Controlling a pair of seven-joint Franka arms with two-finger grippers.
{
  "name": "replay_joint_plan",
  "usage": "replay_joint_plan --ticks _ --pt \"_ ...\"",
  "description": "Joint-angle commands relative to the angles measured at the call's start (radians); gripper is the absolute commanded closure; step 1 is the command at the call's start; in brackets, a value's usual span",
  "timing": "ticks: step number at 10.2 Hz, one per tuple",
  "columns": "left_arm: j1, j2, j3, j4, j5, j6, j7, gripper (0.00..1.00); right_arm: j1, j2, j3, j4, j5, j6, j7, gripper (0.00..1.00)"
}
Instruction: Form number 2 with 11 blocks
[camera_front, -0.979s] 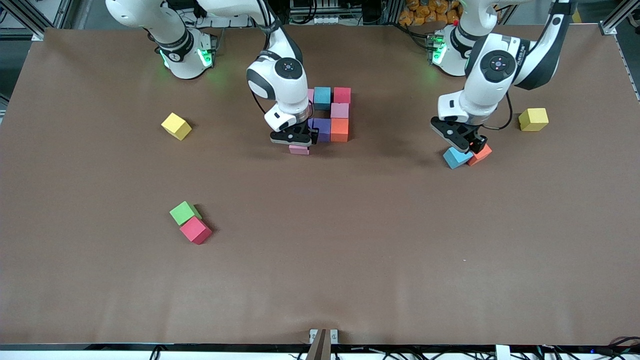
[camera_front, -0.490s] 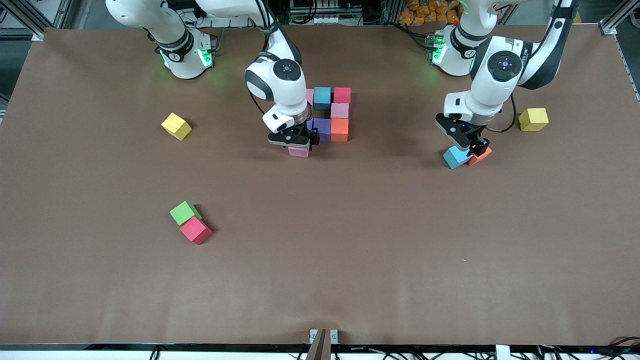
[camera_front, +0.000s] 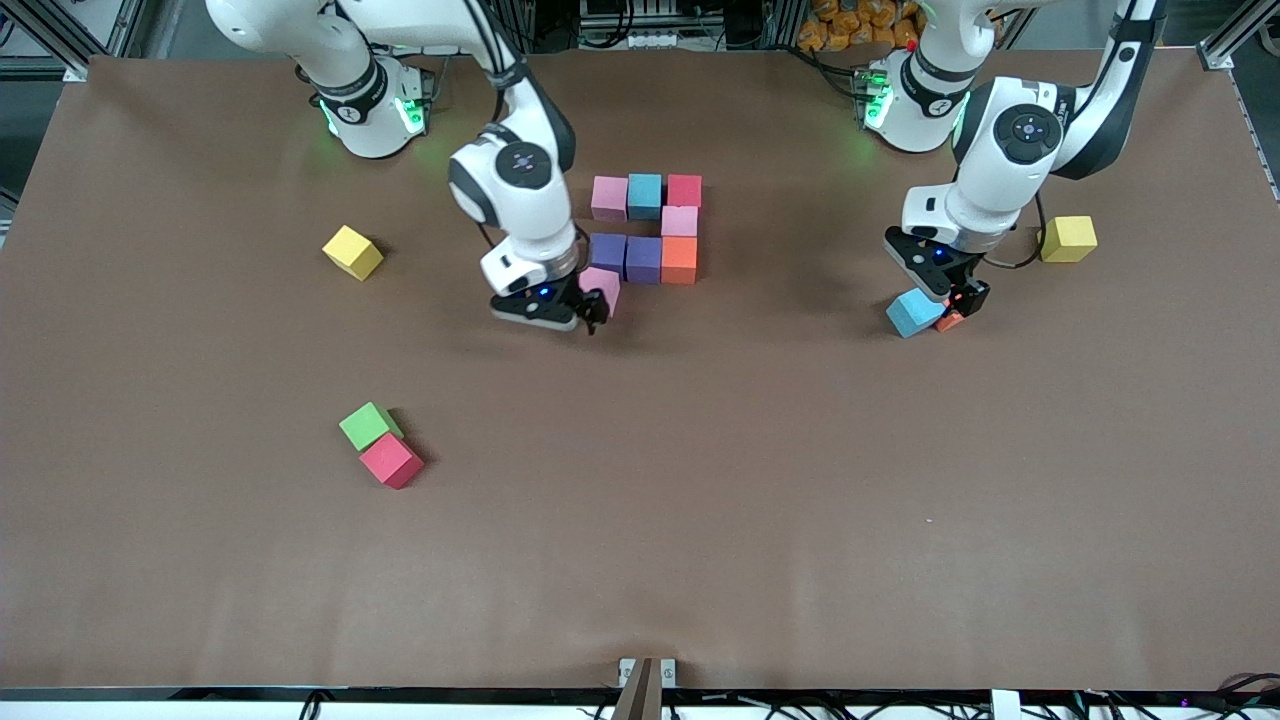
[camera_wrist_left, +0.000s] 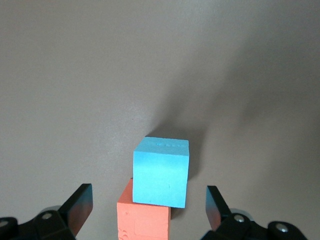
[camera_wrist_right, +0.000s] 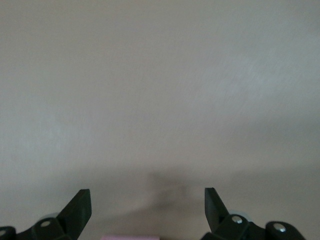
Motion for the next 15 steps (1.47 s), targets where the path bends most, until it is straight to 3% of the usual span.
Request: replay_joint_plan --ticks 1,7,10,11,13,15 --pt "0.01 0.026 0.002 -0.016 0.019 0.041 0.016 0.0 -0.081 -0.026 0.058 0.002 -0.019 -0.008 -0.026 0.0" --pt "0.008 0.096 0.032 -0.019 0.019 0.085 0.013 0.0 -0.354 -0.029 0.068 0.036 -0.019 -0.012 -0.72 0.0" --pt "0.008 0.135 0.045 -0.021 0.019 0.125 0.013 0.0 -0.486 0.012 0.075 0.112 -0.001 -0.052 -1.199 0.0" --pt "0.008 0.141 0.045 -0.021 0.019 0.125 0.013 0.0 -0.518 0.032 0.097 0.16 0.063 -0.112 -1.318 0.0" --pt "0.008 0.164 0.046 -0.021 0.019 0.152 0.013 0.0 -0.589 0.095 0.115 0.267 0.271 -0.242 -1.587 0.0" --pt "0.008 0.188 0.052 -0.021 0.019 0.179 0.013 0.0 -0.658 0.163 0.149 0.3 0.414 -0.25 -1.819 0.0"
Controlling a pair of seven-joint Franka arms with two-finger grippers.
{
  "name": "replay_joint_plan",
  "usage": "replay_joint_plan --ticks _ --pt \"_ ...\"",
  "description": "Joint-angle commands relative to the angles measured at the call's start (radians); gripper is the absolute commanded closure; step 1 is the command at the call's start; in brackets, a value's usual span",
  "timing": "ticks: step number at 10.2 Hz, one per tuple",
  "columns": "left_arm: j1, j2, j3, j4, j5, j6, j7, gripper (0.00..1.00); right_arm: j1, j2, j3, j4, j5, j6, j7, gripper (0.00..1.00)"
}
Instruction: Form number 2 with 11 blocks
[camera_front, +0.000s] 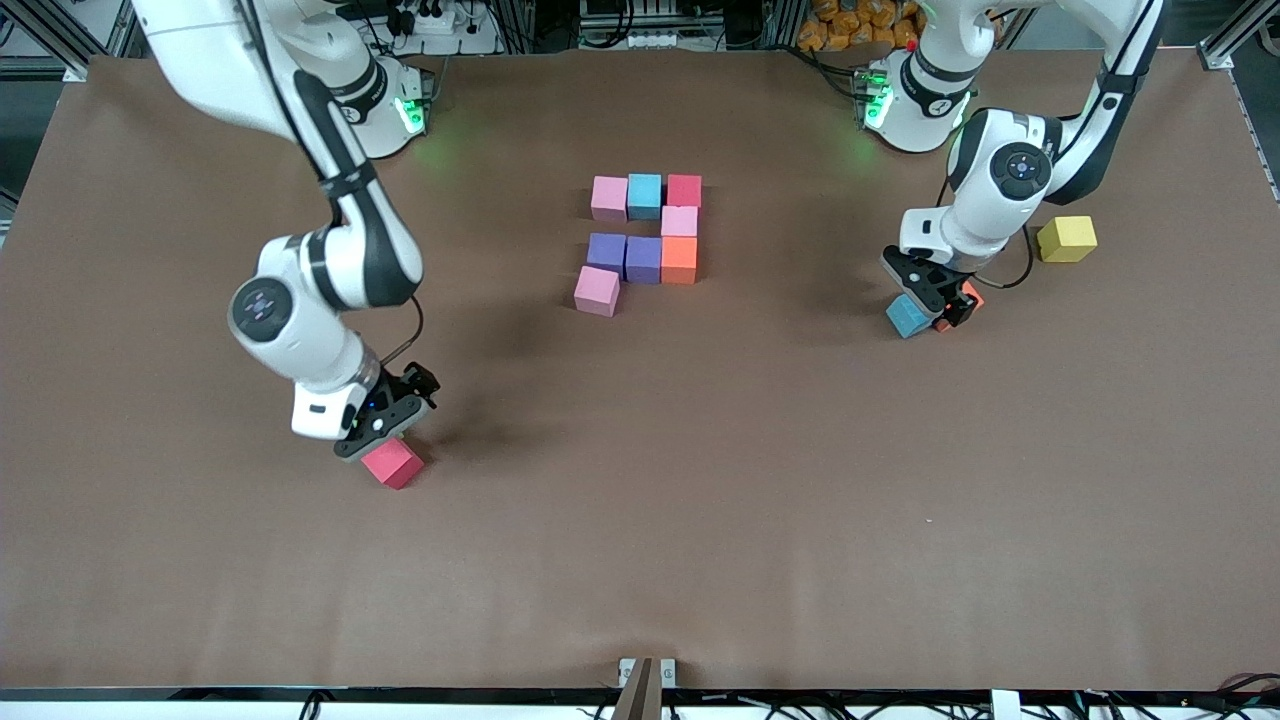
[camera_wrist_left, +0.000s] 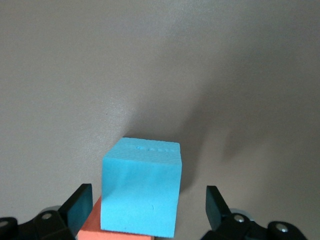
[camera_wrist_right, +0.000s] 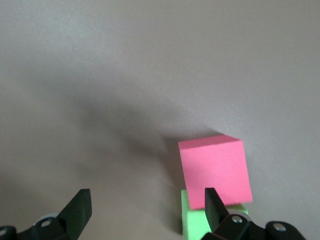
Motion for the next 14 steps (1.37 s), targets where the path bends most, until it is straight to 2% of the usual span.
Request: replay_joint_plan --ticks 1,3,4,6,7,10,12,14 --pt "0.008 0.029 0.007 -0.003 0.017 0.041 0.012 0.0 -0.082 0.11 0.052 0.101 0.106 -0.015 -0.233 0.0" --pt "0.008 0.046 0.007 -0.001 0.017 0.056 0.011 0.0 -0.106 0.153 0.051 0.172 0.104 -0.058 -0.285 0.0" --pt "0.008 0.057 0.008 -0.001 0.017 0.069 0.011 0.09 -0.115 0.17 0.051 0.219 0.106 -0.098 -0.297 0.0" --pt "0.008 0.068 0.015 -0.001 0.019 0.083 0.012 0.91 -0.126 0.181 0.051 0.273 0.107 -0.159 -0.288 0.0" --pt "0.008 0.068 0.013 0.002 0.019 0.083 0.011 1.0 -0.128 0.182 0.051 0.291 0.107 -0.178 -0.283 0.0" --pt "-0.024 0.057 0.008 0.067 0.017 0.076 -0.059 1.0 -0.131 0.201 0.049 0.321 0.095 -0.193 -0.294 0.0" --pt "-0.122 0.066 0.01 0.159 0.014 0.046 -0.263 1.0 -0.145 0.23 0.048 0.322 0.097 -0.184 -0.3 0.0" --pt "-0.202 0.094 0.012 0.296 0.01 -0.081 -0.462 1.0 -0.155 0.239 0.046 0.316 0.107 -0.175 -0.286 0.0"
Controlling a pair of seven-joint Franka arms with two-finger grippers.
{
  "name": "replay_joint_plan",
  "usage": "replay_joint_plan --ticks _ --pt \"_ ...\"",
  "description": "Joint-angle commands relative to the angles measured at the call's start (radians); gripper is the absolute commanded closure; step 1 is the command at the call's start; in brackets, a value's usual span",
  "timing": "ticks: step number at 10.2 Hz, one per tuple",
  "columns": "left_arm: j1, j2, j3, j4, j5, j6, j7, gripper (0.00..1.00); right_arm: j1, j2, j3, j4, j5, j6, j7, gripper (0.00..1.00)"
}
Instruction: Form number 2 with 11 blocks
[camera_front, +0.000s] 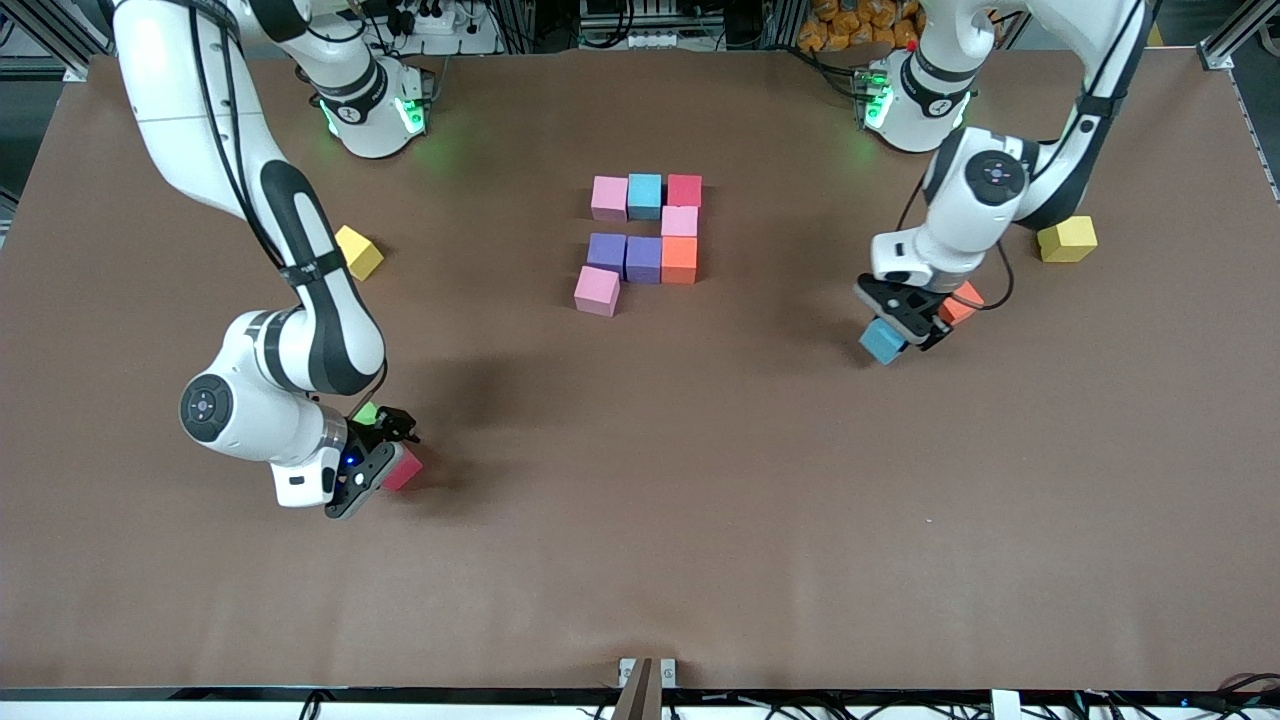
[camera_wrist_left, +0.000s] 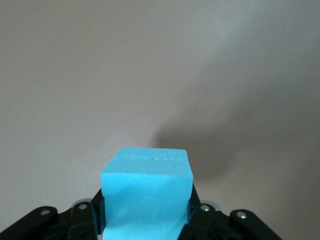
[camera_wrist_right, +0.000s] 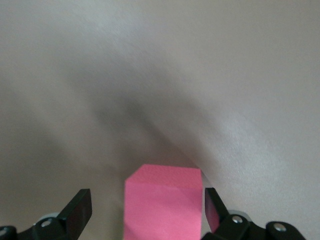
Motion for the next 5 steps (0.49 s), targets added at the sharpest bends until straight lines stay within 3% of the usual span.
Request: replay_joint_plan --ticks 1,3,5 --pt "-0.096 0.041 0.011 0.183 0.007 -0.189 -0.217 1.0 -0.034 0.025 0.016 0.021 0.03 0.008 -0.014 0.0" --pt "-0.255 0.073 0.111 0.319 0.002 -0.349 -0.359 1.0 -0.048 0.031 0.016 0.014 0.056 0.012 0.011 0.0" --pt "-0.432 0.115 0.223 0.428 -0.115 -0.438 -0.443 1.0 -0.048 0.031 0.016 0.011 0.056 0.007 0.049 0.05"
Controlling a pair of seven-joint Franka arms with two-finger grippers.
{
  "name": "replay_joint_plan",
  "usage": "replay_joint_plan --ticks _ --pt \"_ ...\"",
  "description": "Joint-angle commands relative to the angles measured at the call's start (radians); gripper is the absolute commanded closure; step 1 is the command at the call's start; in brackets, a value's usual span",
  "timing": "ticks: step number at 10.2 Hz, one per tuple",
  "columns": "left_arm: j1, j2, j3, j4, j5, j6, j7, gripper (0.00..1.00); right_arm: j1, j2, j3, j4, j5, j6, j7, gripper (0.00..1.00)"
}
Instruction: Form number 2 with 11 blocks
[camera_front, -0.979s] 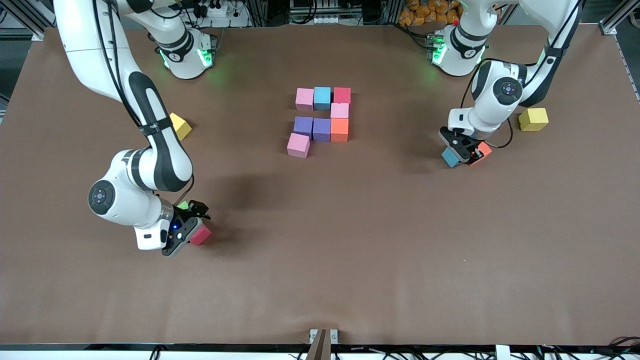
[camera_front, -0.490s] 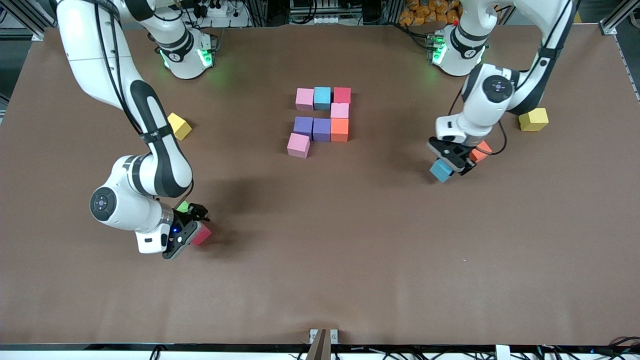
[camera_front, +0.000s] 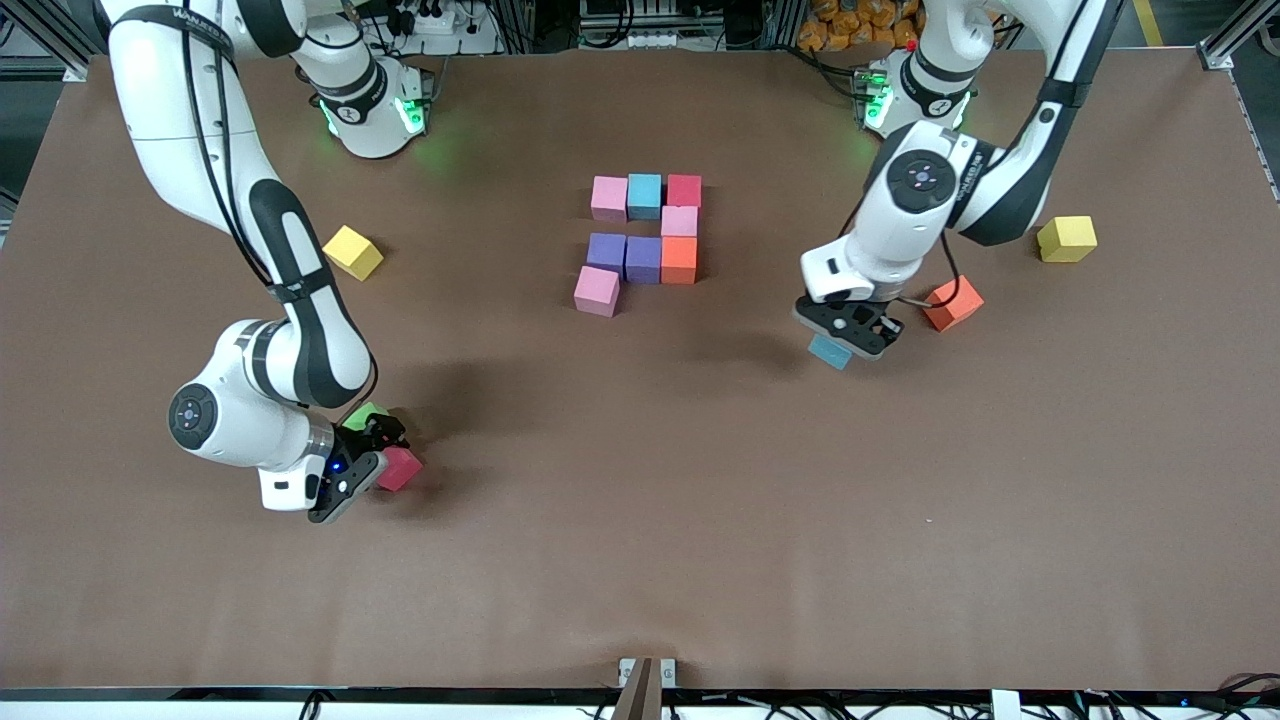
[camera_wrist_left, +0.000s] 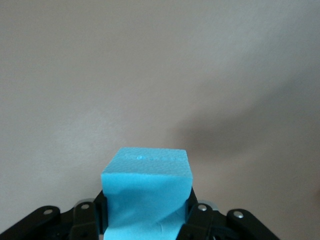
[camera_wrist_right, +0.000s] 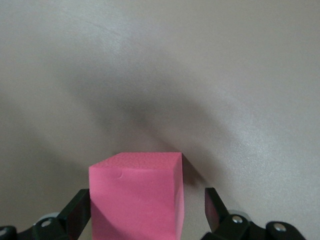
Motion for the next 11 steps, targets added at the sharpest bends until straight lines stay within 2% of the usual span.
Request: replay_joint_plan --ticks 1,2,3,4,5,6,8,11 --pt "-0.244 0.097 0.194 0.155 -0.111 -0.097 -0.08 1.0 -0.015 0.004 0.016 0.011 0.024 -0.007 0.023 0.23" --pt "-0.375 0.14 0.314 0.214 -0.151 -0.131 -0.111 1.0 -0.014 0.004 0.016 0.011 0.024 -0.011 0.031 0.42" --pt "-0.455 0.196 0.373 0.286 -0.236 -0.162 -0.129 1.0 -0.012 0.001 0.016 0.011 0.023 -0.025 0.073 0.66" --pt "-0.506 0.229 0.407 0.324 -0.292 -0.17 -0.167 1.0 -0.009 -0.004 0.016 0.014 0.023 -0.045 0.098 0.77" --pt "-0.582 0.272 0.469 0.373 -0.332 -0.186 -0.224 1.0 -0.003 -0.01 0.018 0.019 0.023 -0.056 0.112 0.8" --pt "-0.627 0.315 0.503 0.432 -0.373 -0.223 -0.252 1.0 -0.001 -0.016 0.018 0.022 0.023 -0.056 0.129 0.82" --pt "-0.675 0.398 0.51 0.523 -0.404 -0.253 -0.339 1.0 0.009 -0.022 0.018 0.039 0.023 -0.079 0.158 0.82" --pt "-0.717 0.47 0.52 0.597 -0.54 -0.254 -0.41 1.0 0.018 -0.021 0.016 0.093 0.014 -0.134 0.244 0.83"
